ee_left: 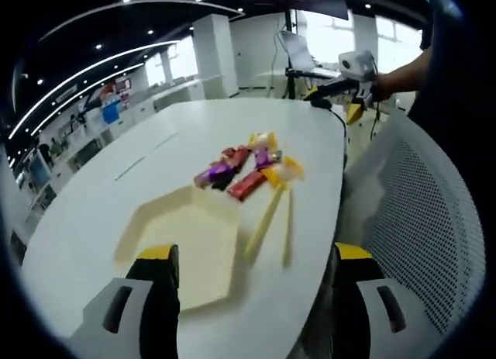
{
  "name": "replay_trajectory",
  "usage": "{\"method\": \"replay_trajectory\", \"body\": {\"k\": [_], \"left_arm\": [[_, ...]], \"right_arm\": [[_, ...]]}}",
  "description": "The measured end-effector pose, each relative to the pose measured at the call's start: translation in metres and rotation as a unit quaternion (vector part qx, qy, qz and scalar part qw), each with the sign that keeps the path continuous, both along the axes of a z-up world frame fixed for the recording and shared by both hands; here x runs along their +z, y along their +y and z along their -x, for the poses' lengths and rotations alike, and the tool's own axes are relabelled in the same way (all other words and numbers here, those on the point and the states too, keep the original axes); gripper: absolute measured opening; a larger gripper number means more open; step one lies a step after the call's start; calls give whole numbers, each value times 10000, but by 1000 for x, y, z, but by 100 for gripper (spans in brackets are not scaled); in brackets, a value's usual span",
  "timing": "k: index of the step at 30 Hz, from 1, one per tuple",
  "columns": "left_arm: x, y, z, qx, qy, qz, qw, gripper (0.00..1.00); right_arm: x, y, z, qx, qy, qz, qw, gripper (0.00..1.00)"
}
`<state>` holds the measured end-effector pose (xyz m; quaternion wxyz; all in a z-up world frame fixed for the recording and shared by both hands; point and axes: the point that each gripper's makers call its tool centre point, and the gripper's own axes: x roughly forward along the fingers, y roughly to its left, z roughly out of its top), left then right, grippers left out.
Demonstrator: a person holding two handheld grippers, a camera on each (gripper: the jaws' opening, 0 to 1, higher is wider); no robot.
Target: Place the target food into the container with the food tongs after gripping and lifting it, then release it inside without dropping or visibly crushing the food.
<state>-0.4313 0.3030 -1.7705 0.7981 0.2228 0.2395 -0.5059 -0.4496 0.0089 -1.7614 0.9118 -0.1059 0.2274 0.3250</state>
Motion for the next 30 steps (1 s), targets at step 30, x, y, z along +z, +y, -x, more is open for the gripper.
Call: {"method": "replay_trajectory", "body": {"k": [30], "left_arm": [[-77,-40,-7,-618,116,-1033,9927,35]], "right_arm": [[-1,14,8,-73,91,-208,9997,99]]}}
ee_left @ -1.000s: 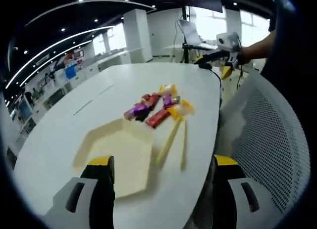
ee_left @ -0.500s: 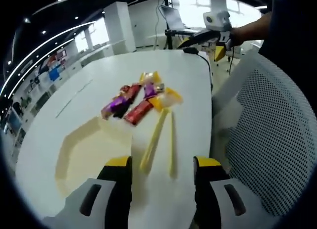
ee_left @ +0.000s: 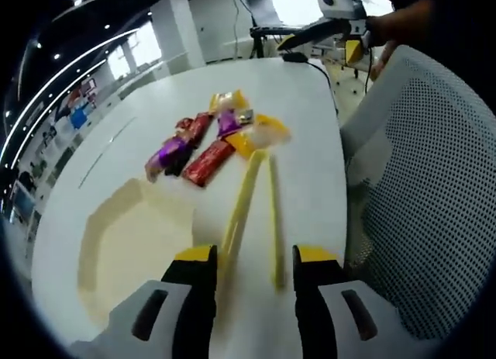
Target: Place the target food into the container with the food tongs after gripping and lifting it, then release it inside without dropping or visibly crushing the food.
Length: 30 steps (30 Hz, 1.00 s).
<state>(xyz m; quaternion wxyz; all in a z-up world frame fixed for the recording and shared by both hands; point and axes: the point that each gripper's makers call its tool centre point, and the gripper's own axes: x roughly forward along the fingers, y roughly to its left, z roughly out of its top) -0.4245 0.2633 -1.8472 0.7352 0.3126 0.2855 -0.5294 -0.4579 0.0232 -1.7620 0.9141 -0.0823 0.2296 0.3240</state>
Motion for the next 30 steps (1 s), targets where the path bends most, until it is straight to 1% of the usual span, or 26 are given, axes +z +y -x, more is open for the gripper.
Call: {"method": "replay_trajectory", "body": {"k": [2,4,5,6,7,10,12,13,14,15,16,17,18,20,22,23,25,28,29,30], "left_arm": [[-2,3,-2,74,60,-12,10000,35],[-4,5,-2,43,3,-13,10000,34],[-2,4,-2,46,-6,47,10000,33],[-2,4,-3,2,-25,36,10000,32],[-1,6,-6,-22,-149,-15,9999,28],[-1,4,-4,-82,-90,1,9999,26],[-2,5,-6,-129,-124,-24,9998,21],[-3,6,-8,-169,-173,-110,9996,18],[-2,5,-10,-252,-284,-182,9991,15],[-4,7,-11,-272,-323,-315,9986,12],[-3,6,-13,-447,-539,-503,9963,9],[-3,6,-14,-546,-645,-635,9944,4],[-3,5,-14,-584,-635,-765,9933,2],[-3,3,-14,-467,-545,-683,9951,0],[-2,3,-14,-319,-458,-573,9968,0],[-2,2,-13,-307,-393,-454,9977,0],[0,1,-7,-391,-311,-366,9981,0],[4,-1,-3,-259,-228,-267,9990,0],[6,-1,-2,-220,-186,-202,9994,0],[8,-1,-2,-221,-218,-204,9993,0]], "right_arm": [[0,1,1,-10,5,-15,10000,99],[-1,2,2,-13,29,-25,10000,99],[-2,3,2,-14,37,-29,10000,99],[-2,3,3,-22,38,-25,10000,99],[-2,3,4,-32,27,-21,10000,99],[-3,3,5,-74,48,-39,10000,99],[-3,3,6,-115,68,-73,9999,99],[-4,3,7,-119,75,-80,9999,99],[-5,4,8,-115,89,-78,9999,99],[-6,5,8,-106,109,-67,9999,99],[-6,5,8,-99,115,-61,9999,99],[-7,6,9,-92,119,-59,9999,99],[-7,6,8,-93,120,-51,9999,98],[-6,5,7,-103,79,-4,9999,96],[-6,4,6,-117,99,-22,9999,96],[-5,4,6,-97,94,-10,9999,95],[-3,5,5,-52,81,-5,10000,95],[-4,7,3,0,155,14,9999,95],[-3,7,2,19,136,37,9999,95],[0,8,2,39,111,36,9999,95]]}}
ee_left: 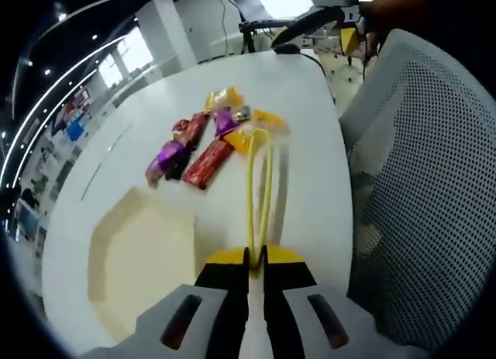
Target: Place the target food into the container with the food tongs after gripping and lifting it, then release it inside without dropping or visibly crushing the food.
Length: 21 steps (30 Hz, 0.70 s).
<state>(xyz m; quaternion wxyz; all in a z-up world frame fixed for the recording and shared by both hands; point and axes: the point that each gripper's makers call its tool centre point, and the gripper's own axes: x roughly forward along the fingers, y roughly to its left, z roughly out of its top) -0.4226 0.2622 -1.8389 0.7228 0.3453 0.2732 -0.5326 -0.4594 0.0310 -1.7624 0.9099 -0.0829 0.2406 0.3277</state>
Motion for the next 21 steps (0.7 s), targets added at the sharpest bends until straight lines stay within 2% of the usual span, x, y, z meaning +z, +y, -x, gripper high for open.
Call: {"method": "replay_trajectory", "body": {"k": [3,5,8,10,12,13,16,19,21], "left_arm": [[10,-2,-2,12,-1,149,9999,0],[24,-5,-5,38,41,358,9993,0],[46,-5,-12,90,149,635,9978,0],[64,-5,-14,137,315,907,9953,0],[85,2,-19,128,362,966,9946,0],[99,4,-21,63,333,1052,9939,0],[128,12,-24,-72,334,1195,9922,0],[155,20,-30,-203,306,1215,9919,0],[172,26,-31,-417,215,1064,9932,0]], "right_arm": [[3,2,-3,50,-52,9,10000,96],[6,3,-5,89,-83,0,9999,97],[18,8,-10,93,-137,-310,9994,99],[33,19,-10,190,-80,-785,9967,99],[45,30,-10,353,-43,-1019,9942,99],[49,32,-12,374,-105,-968,9945,99],[67,47,-20,543,-213,-1031,9930,99],[90,66,-31,726,-383,-1105,9905,99],[109,81,-39,855,-534,-1116,9886,97]]}}
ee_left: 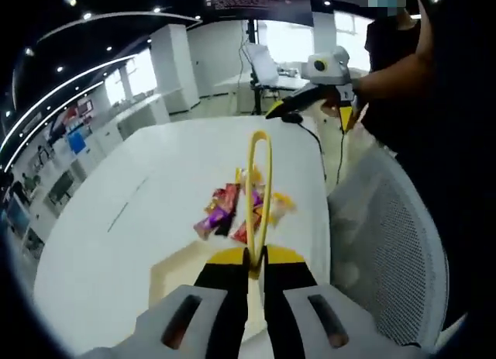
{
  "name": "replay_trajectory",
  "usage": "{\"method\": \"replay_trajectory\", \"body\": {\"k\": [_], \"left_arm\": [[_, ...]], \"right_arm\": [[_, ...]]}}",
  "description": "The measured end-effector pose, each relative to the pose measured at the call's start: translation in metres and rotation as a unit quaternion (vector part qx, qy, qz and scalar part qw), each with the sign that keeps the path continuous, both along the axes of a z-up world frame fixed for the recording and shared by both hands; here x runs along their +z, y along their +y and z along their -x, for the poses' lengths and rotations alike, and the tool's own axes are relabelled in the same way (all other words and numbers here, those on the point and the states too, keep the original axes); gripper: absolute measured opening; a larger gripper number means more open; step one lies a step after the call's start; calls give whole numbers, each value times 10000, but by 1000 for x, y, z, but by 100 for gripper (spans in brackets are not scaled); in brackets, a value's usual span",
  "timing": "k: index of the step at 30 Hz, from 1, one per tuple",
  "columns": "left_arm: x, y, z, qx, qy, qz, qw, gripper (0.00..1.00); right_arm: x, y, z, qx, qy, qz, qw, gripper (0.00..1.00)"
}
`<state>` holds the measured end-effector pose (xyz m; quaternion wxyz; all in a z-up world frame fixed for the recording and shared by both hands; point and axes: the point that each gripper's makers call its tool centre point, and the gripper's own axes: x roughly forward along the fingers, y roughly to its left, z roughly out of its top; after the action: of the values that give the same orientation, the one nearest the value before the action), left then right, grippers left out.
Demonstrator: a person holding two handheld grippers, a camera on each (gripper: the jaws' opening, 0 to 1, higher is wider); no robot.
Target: Place the target food into the container with the food tongs after gripping and lifting it, then release it inside without dropping or visibly crushing the food.
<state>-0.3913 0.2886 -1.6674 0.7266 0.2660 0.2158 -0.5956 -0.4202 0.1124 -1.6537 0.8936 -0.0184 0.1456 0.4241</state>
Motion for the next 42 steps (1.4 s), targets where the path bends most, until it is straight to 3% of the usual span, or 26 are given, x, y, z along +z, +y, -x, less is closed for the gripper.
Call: {"method": "replay_trajectory", "body": {"k": [4,5,8,12,19,28,31,36,42], "left_arm": [[37,6,1,-260,-16,154,9995,0],[39,7,1,-270,-9,163,9995,0],[65,15,7,-418,124,340,9985,0],[81,20,20,-735,293,423,9960,1],[104,27,27,-904,207,464,9946,1],[110,39,26,-701,186,435,9964,1],[109,41,26,-651,182,403,9969,1],[111,36,28,-607,272,417,9969,2],[110,31,32,-647,403,362,9964,2]], "right_arm": [[31,38,-10,411,31,-270,9988,86],[33,41,-11,432,24,-293,9986,83],[60,82,-18,766,-46,-528,9956,75],[83,128,-10,1314,-132,-713,9887,62],[92,182,3,1790,-261,-666,9812,43],[105,210,-4,2060,-466,-839,9738,37],[106,213,-3,2172,-289,-970,9709,31],[106,215,-3,2323,-242,-938,9678,27],[112,217,-1,2273,-240,-1318,9646,20]]}}
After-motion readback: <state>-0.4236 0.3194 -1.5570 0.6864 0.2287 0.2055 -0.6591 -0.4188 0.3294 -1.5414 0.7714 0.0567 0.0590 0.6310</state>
